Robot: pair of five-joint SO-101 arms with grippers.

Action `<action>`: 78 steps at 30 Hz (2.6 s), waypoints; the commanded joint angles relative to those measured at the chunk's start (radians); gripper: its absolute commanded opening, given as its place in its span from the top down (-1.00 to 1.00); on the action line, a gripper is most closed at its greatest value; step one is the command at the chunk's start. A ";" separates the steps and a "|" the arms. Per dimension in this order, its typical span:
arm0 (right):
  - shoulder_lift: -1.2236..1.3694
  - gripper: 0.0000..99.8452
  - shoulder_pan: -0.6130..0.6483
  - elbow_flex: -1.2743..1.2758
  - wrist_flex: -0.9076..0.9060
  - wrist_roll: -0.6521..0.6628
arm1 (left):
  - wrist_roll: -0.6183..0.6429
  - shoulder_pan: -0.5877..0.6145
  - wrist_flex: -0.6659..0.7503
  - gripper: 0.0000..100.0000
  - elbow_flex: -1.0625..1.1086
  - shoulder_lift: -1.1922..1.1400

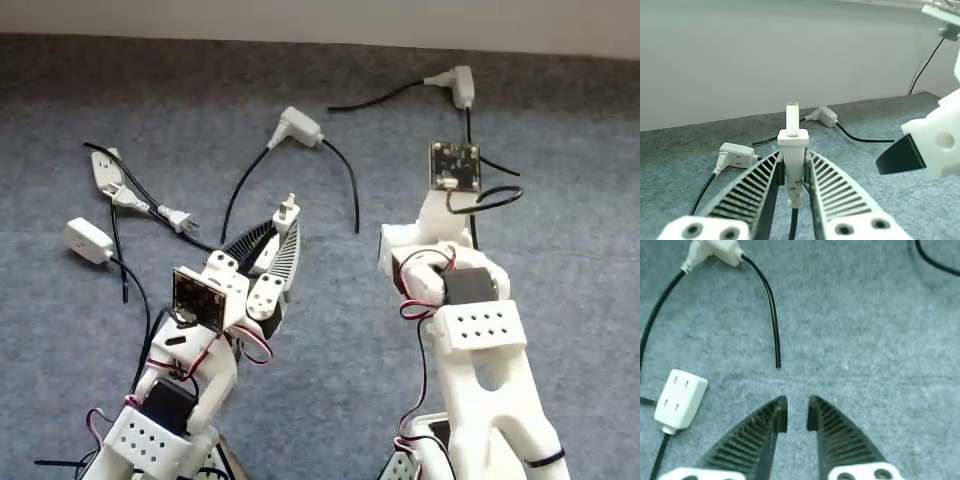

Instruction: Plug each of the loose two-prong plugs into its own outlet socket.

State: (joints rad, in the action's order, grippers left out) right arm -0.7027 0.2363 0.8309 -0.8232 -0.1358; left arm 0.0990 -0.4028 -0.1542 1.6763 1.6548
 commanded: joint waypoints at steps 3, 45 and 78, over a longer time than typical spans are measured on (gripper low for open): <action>-0.012 0.96 -0.001 -0.263 0.013 -0.012 | 0.008 0.002 -0.003 0.99 0.027 0.008; 0.001 0.99 0.278 0.099 0.567 -0.003 | 0.169 0.019 0.003 0.99 -0.028 0.021; 0.002 0.99 0.303 0.120 0.634 -0.011 | 0.170 0.041 0.005 0.99 -0.059 0.021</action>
State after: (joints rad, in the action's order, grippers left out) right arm -0.6966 0.5831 0.8861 -0.2478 -0.1404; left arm 0.2677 -0.3782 -0.1557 1.6655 1.6609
